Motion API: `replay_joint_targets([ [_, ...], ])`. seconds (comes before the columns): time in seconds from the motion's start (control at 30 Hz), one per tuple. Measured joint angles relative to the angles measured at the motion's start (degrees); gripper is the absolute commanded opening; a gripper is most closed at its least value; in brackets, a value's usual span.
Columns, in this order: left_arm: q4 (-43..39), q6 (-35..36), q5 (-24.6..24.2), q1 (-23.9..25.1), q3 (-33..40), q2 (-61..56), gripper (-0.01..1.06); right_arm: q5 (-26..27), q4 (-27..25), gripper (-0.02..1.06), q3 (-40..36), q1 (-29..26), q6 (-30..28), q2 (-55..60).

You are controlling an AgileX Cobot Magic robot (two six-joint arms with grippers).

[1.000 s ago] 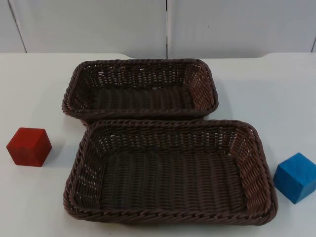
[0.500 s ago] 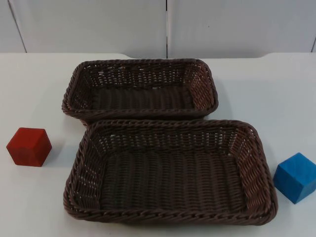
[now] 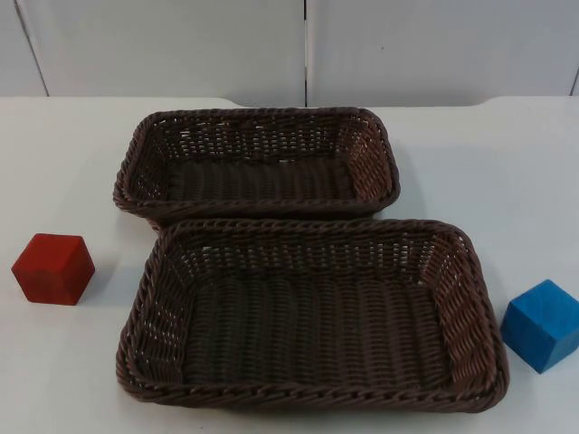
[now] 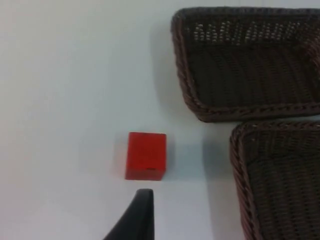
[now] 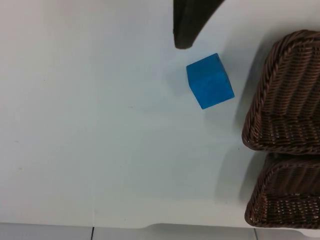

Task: Pick up one cube with the left hand and place it into the upper basket. Pick up one cube with the right hand and place it into the lower basket.

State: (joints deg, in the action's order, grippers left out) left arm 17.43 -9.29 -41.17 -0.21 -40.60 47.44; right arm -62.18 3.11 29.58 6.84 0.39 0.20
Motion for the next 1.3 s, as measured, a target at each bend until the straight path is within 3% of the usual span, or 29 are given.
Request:
replay_joint_targets([
  [0.37,5.46,-6.32,4.78,0.0,-0.12,10.63,0.99,0.0,0.0,1.05,0.0,0.0,0.0,0.0],
  [0.93,7.89,-8.43,3.23,0.0,-9.95,25.61,0.99,0.0,0.0,1.05,0.0,0.0,0.0,0.0],
  [1.3,7.83,-8.63,7.98,0.0,-10.33,37.19,0.99,0.0,0.0,1.05,0.0,0.0,0.0,0.0],
])
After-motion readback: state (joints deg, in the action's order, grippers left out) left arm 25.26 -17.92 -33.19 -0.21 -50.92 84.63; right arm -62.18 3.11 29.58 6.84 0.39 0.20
